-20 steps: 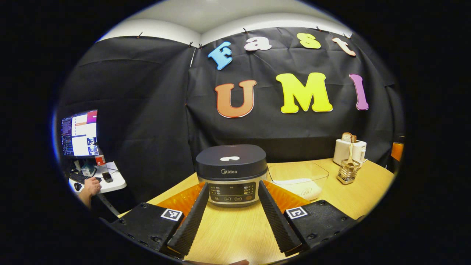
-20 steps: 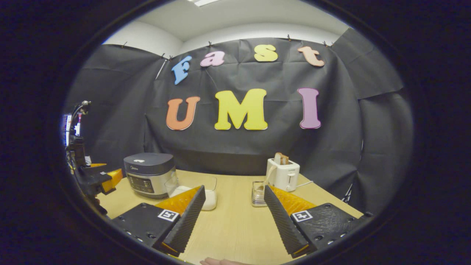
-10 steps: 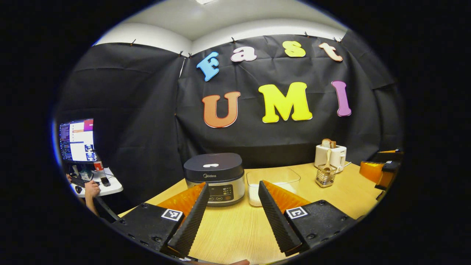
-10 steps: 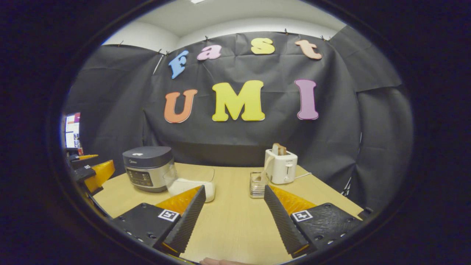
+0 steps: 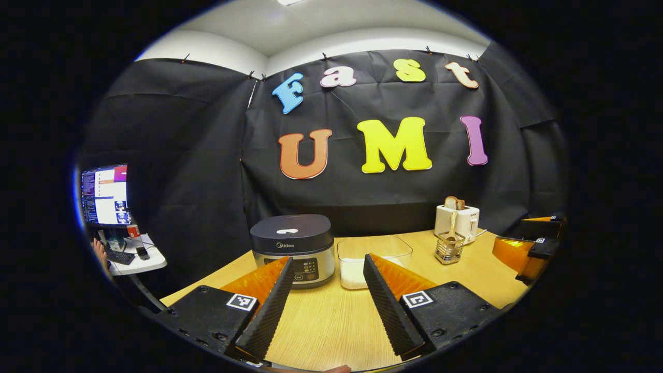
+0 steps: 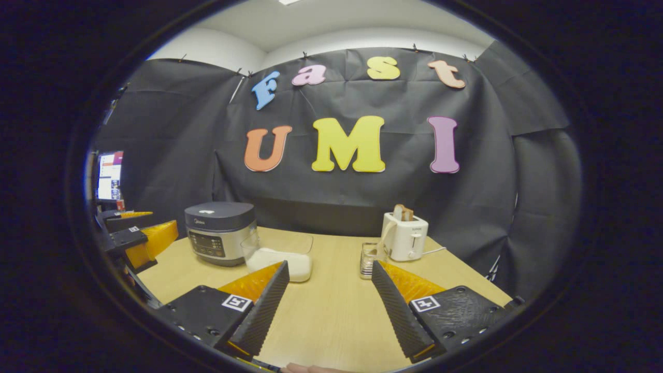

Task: Close the left gripper, press the button to open the rice cooker; take a wooden spoon from the chopstick holder with the right hand, scoop a spoonful of rice and pour it into the rice cooker, then put the wooden spoon back into the chopstick holder.

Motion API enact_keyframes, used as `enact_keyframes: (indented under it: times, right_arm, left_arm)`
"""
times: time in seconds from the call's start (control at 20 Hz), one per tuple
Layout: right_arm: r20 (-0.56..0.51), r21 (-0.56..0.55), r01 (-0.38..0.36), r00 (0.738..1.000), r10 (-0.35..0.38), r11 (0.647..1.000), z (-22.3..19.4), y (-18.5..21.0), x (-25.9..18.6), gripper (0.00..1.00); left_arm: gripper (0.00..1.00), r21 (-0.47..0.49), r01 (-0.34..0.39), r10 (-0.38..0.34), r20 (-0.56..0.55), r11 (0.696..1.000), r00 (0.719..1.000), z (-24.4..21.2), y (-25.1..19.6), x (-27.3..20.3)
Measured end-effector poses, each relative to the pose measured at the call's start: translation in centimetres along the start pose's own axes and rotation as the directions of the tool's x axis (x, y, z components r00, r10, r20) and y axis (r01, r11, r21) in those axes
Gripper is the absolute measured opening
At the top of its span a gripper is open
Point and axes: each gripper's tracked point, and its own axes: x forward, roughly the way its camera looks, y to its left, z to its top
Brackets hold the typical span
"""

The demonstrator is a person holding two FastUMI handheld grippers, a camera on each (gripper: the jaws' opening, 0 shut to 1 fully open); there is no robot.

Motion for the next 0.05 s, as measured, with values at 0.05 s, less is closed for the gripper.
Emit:
enact_keyframes:
  times: [0.05]
  right_arm:
    - [0.000,-0.002,0.002,1.000,-0.002,1.000,0.01,-0.05,0.07,0.94]
  left_arm:
    - [0.86,-0.001,-0.005,0.005,-0.008,1.000,1.000,-0.24,0.07,0.17]
